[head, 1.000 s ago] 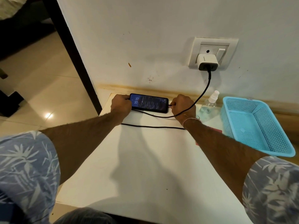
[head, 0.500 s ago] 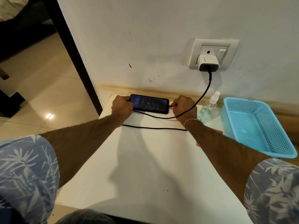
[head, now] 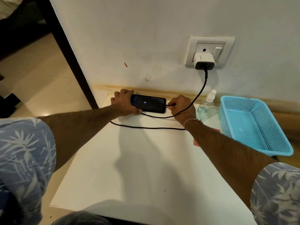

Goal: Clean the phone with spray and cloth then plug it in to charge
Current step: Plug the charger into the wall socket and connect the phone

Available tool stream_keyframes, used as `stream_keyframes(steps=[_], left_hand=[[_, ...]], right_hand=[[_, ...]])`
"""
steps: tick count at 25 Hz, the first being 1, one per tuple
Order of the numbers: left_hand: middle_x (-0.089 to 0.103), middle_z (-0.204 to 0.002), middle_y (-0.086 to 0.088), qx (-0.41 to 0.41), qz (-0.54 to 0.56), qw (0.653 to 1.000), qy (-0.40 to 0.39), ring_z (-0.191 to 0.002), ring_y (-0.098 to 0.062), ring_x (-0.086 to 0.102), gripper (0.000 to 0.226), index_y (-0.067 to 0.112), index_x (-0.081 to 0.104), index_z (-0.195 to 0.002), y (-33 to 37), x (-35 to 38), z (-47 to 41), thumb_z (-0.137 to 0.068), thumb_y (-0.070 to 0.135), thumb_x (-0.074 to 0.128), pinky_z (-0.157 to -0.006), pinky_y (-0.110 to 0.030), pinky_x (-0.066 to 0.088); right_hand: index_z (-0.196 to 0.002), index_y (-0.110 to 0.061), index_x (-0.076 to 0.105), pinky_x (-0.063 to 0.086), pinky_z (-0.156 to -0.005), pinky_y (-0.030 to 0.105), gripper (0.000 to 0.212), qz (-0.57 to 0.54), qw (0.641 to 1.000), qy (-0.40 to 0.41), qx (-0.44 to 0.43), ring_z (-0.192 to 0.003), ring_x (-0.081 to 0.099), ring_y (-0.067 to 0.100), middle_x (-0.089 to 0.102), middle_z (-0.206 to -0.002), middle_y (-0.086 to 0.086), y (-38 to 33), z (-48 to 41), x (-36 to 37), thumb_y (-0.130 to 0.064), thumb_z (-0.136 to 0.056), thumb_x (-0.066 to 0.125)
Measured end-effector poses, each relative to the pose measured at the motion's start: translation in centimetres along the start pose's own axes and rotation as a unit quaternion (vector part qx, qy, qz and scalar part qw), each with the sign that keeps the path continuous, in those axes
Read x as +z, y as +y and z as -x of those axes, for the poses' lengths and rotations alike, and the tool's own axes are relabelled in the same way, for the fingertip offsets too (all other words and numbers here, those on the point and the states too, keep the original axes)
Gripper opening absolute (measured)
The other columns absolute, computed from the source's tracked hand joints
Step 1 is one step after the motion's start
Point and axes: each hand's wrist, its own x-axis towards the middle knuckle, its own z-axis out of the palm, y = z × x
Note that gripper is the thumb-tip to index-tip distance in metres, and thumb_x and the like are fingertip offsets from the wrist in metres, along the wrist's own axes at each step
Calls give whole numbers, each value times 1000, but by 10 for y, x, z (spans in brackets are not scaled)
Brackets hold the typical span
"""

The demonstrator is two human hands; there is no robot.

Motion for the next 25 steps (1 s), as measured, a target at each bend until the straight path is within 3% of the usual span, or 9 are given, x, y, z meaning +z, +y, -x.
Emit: stream_keyframes(steps=[9, 16, 22, 25], left_hand=[[46, -134, -8, 79, -20, 992, -91, -131, -32, 32, 84, 28, 46, -145, 12, -11, -23, -72, 30, 87, -109, -47, 37], [56, -129, -4, 100, 28, 991, -89, -126, -31, 47, 88, 23, 55, -134, 13, -11, -22, -53, 40, 88, -107, -50, 43], [61, -130, 0, 117, 84, 987, -76, -125, -24, 53, 90, 23, 57, -133, 1, -9, -19, -51, 45, 87, -107, -47, 45], [63, -129, 2, 125, 124, 981, -77, -120, -19, 58, 85, 24, 57, -133, -7, -6, -21, -58, 36, 96, -107, -44, 47]], right_hand=[[-99, -17, 76, 52, -91, 38, 15, -26, 999, 15, -20, -101, 63, 27, 70, -105, 5, 1, -1, 4, -15, -85, 70], [-96, -19, 76, 51, -83, 33, 14, -35, 999, 39, -15, -97, 64, 26, 68, -103, 3, 1, -1, 9, -17, -84, 68], [-93, -20, 76, 54, -83, 37, 12, -62, 996, 66, -21, -93, 64, 27, 65, -100, 3, 4, 1, 17, -16, -84, 68], [-91, -19, 76, 53, -84, 36, 11, -84, 993, 77, -19, -93, 64, 25, 65, -100, 4, 6, 0, 20, -16, -83, 70]])
